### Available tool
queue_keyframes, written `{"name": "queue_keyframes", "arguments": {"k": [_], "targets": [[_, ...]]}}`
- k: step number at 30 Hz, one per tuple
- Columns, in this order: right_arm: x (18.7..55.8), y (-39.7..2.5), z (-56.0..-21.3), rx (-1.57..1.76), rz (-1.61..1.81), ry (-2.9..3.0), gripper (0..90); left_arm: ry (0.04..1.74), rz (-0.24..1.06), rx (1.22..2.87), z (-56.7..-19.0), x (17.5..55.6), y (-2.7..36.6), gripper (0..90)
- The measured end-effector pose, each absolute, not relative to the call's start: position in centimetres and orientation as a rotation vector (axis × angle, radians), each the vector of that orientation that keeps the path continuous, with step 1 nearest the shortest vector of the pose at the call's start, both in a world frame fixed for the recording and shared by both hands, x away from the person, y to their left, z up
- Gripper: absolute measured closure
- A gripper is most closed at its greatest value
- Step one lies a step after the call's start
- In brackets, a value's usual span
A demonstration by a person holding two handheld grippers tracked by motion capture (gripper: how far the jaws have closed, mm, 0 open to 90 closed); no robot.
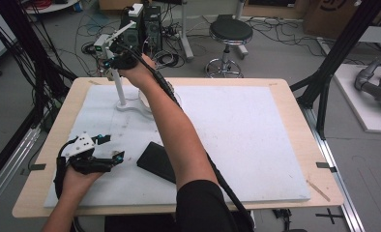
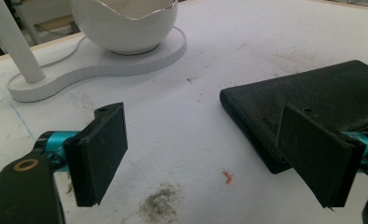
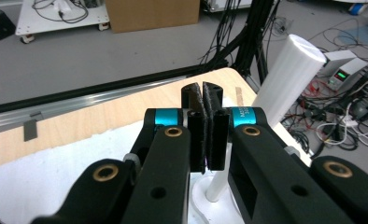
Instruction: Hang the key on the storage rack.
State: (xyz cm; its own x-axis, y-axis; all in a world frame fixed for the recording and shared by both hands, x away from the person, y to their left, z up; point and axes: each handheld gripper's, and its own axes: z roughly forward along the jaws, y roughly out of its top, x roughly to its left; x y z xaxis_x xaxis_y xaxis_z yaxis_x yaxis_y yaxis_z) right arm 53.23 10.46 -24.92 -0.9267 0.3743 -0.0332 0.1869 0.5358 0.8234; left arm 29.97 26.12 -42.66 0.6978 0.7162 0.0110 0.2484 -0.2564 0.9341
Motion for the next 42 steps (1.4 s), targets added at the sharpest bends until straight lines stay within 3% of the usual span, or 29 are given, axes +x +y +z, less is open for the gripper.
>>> {"name": "queue_keyframes", "arguments": {"k": [9,13,18,20,29,42], "targets": [[53.5,10.3,-25.2,0.508,1.324,2.533,88.4,0.762,0.535,1.818,-42.6,29.9,26.2,16.5],[53.3,9.7,-24.7,0.525,1.331,2.495,74.6,0.756,0.532,1.823,-42.7,30.0,26.2,16.5],[52.7,7.9,-24.0,0.529,1.314,2.447,65.9,0.757,0.527,1.816,-42.6,30.0,26.2,16.5],[52.5,6.9,-23.7,0.525,1.310,2.445,58.5,0.762,0.523,1.809,-42.7,29.9,26.2,16.5],[50.4,0.6,-22.9,0.517,1.352,2.458,48.1,0.768,0.497,1.790,-42.7,30.0,26.0,16.6],[46.2,-12.5,-24.0,0.625,1.443,2.415,36.2,0.783,0.453,1.800,-43.0,30.5,25.3,16.6]]}}
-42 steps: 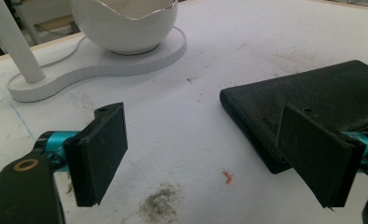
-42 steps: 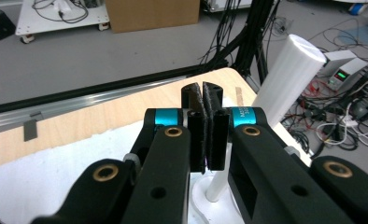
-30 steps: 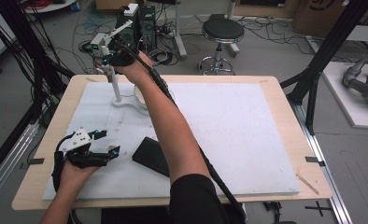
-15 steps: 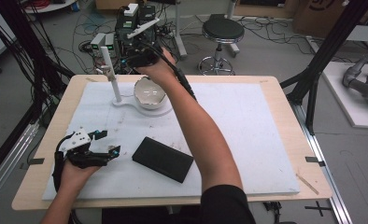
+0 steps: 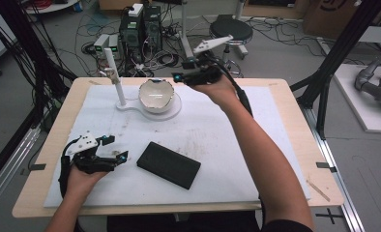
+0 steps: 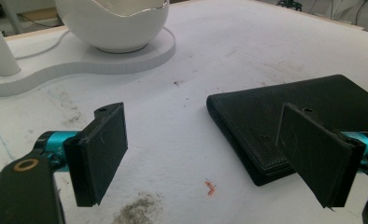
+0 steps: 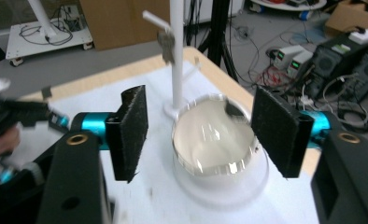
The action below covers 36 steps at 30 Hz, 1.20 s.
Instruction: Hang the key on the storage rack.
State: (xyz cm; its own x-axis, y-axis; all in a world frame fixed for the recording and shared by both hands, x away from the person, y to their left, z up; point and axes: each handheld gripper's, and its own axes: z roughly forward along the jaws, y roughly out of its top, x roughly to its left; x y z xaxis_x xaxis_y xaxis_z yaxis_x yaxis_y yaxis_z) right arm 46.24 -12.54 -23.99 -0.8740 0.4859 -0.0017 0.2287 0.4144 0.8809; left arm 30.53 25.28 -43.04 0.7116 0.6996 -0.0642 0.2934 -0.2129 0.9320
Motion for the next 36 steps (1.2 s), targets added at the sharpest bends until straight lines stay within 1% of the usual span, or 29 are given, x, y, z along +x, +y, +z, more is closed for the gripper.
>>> {"name": "queue_keyframes", "arguments": {"k": [6,9,12,14,21,28,36], "targets": [[43.8,-18.4,-25.5,0.675,1.430,2.379,29.1,0.783,0.437,1.809,-43.1,30.8,24.9,16.5],[42.7,-20.6,-26.4,0.689,1.448,2.338,27.5,0.789,0.404,1.804,-43.3,31.1,24.7,16.5],[41.9,-22.3,-27.3,0.710,1.468,2.298,26.0,0.785,0.402,1.807,-43.2,31.2,24.6,16.5],[41.4,-23.2,-27.8,0.734,1.457,2.292,24.3,0.776,0.403,1.807,-43.1,31.3,24.5,16.5],[39.4,-26.0,-29.9,0.778,1.470,2.262,22.7,0.775,0.412,1.805,-43.1,31.4,24.5,16.5],[37.4,-28.6,-33.2,0.856,1.472,2.228,21.7,0.780,0.416,1.815,-43.1,31.5,24.5,16.5],[36.0,-30.3,-36.2,0.920,1.499,2.183,20.8,0.766,0.428,1.819,-43.1,31.6,24.5,16.6]]}}
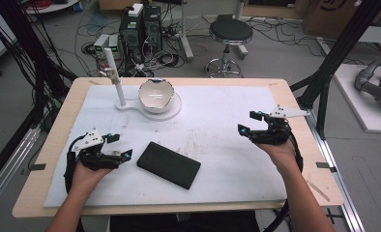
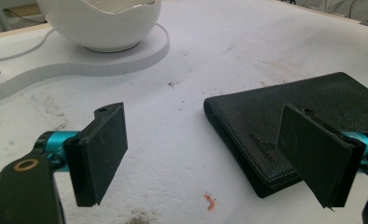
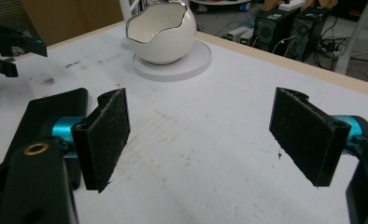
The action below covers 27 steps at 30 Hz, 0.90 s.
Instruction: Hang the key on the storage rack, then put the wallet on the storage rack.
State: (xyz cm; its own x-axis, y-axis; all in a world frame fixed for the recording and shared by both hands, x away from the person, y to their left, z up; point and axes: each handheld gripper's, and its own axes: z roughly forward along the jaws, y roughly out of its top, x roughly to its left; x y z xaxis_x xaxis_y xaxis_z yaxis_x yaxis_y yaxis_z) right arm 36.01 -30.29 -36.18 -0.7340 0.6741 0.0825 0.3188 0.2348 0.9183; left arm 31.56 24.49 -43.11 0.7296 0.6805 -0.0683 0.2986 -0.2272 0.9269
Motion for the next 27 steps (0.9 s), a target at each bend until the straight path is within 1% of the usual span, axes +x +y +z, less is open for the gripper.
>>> {"name": "queue_keyframes", "arguments": {"k": [4,6,13,18,27], "targets": [[35.4,-30.7,-37.1,0.919,1.512,2.164,20.6,0.747,0.438,1.824,-43.1,31.5,24.4,16.5],[35.1,-30.8,-37.4,0.925,1.512,2.160,20.6,0.728,0.420,1.834,-43.1,31.5,24.3,16.5],[34.7,-31.3,-38.2,0.954,1.512,2.166,20.6,0.693,0.444,1.852,-42.6,31.5,23.7,16.5],[34.8,-31.7,-38.4,0.964,1.500,2.168,20.6,0.678,0.444,1.859,-42.5,31.5,23.8,16.5],[35.3,-30.9,-38.8,0.932,1.503,2.229,20.7,0.698,0.442,1.867,-42.6,31.5,24.1,16.5]]}}
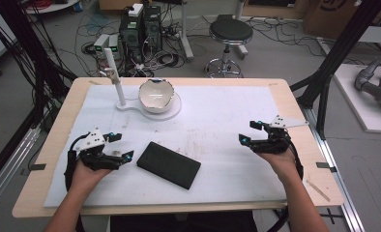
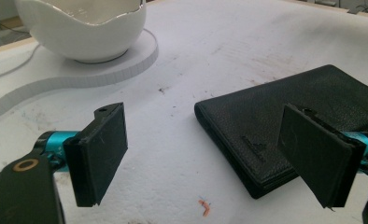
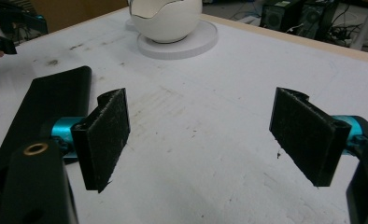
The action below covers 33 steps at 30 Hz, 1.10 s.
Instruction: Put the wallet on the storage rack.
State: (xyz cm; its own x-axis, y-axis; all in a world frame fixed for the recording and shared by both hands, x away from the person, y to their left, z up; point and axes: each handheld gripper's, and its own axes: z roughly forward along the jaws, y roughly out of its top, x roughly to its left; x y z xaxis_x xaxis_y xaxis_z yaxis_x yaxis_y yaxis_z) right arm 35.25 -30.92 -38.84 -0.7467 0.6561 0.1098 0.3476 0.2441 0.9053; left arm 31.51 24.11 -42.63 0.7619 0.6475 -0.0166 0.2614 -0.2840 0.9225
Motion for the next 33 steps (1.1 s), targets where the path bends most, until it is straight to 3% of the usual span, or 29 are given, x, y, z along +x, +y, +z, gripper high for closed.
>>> {"name": "queue_keyframes", "arguments": {"k": [15,33], "targets": [[36.1,-27.7,-39.2,0.848,1.518,2.349,20.7,0.715,0.478,1.854,-42.3,30.5,24.8,16.5],[35.9,-19.1,-42.2,0.713,1.408,2.661,21.0,0.713,0.466,1.859,-42.5,30.5,24.8,16.5]]}}
